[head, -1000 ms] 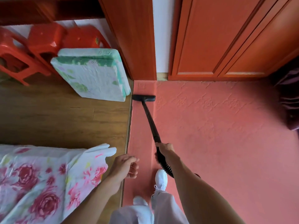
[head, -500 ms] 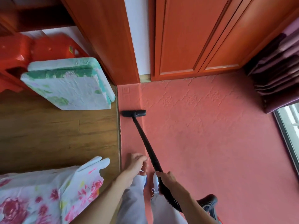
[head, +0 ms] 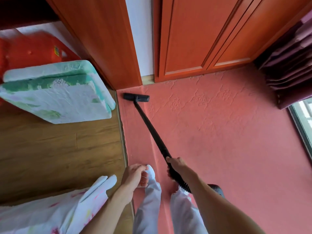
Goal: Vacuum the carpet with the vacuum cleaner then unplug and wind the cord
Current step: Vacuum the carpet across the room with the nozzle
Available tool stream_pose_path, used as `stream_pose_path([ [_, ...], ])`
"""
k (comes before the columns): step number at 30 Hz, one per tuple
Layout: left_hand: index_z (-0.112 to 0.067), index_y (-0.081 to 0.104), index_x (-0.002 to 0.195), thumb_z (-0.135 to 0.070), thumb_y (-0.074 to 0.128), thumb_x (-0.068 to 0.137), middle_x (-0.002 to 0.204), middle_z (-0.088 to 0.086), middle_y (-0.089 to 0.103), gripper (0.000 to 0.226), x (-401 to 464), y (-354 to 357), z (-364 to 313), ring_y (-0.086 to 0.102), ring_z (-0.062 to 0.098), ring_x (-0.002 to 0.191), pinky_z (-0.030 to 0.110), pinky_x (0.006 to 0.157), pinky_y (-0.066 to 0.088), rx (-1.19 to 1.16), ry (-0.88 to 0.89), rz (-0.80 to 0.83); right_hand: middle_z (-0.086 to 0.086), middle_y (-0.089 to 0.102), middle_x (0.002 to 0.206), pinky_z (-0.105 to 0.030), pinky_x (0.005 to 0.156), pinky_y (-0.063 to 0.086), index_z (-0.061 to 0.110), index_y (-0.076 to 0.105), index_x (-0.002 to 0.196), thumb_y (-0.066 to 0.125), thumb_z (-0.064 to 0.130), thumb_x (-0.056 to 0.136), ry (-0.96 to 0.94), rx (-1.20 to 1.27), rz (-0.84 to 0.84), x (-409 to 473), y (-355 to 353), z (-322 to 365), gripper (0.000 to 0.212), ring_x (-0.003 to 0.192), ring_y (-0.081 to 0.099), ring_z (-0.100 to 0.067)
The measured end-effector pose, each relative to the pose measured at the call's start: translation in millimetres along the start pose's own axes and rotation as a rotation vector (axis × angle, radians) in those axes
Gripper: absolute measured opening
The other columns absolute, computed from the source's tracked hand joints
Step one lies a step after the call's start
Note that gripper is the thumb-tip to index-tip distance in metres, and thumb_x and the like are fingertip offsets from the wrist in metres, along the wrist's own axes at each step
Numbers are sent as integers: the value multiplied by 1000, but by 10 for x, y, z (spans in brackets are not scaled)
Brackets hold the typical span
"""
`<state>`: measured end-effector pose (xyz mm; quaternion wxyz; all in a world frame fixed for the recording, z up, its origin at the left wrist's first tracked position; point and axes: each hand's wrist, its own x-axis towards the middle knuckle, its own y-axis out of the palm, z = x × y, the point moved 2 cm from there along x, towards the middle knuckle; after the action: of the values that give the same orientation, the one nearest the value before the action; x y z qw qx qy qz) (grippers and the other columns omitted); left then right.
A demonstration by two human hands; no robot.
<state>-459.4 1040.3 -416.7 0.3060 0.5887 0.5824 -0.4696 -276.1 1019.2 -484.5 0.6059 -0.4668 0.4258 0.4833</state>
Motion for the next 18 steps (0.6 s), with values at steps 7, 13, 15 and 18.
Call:
stream_pose_path([
  [7,-2,67,79,-6,60,83,58,13,61,10,-54,403,84,55,23,44,32,53,50,80,-30,35,-11,62,62,-35,53,49,11,58,69,62,45,78,12,-106,-26,74,-446,-478,36,53,59,-25],
  [13,-2,60,77,-1,50,87,53,9,54,15,-386,973,-103,46,16,33,18,36,36,176,15,134,-5,58,48,-28,42,45,4,60,76,61,46,80,62,-127,-114,-516,-1018,-1502,42,36,53,-20],
  [15,-3,61,74,-3,50,86,53,9,56,16,-450,1149,-132,48,19,38,21,39,39,205,30,157,-5,59,48,-24,38,43,3,60,77,58,39,87,88,-150,-167,-773,-1197,-1642,38,33,52,-18],
  [18,-5,64,74,-6,52,84,55,10,59,15,-594,1385,-159,50,21,43,26,44,45,235,47,194,-6,61,49,-23,39,43,3,61,78,58,37,86,133,-195,-183,-994,-1450,-1820,35,34,53,-19],
])
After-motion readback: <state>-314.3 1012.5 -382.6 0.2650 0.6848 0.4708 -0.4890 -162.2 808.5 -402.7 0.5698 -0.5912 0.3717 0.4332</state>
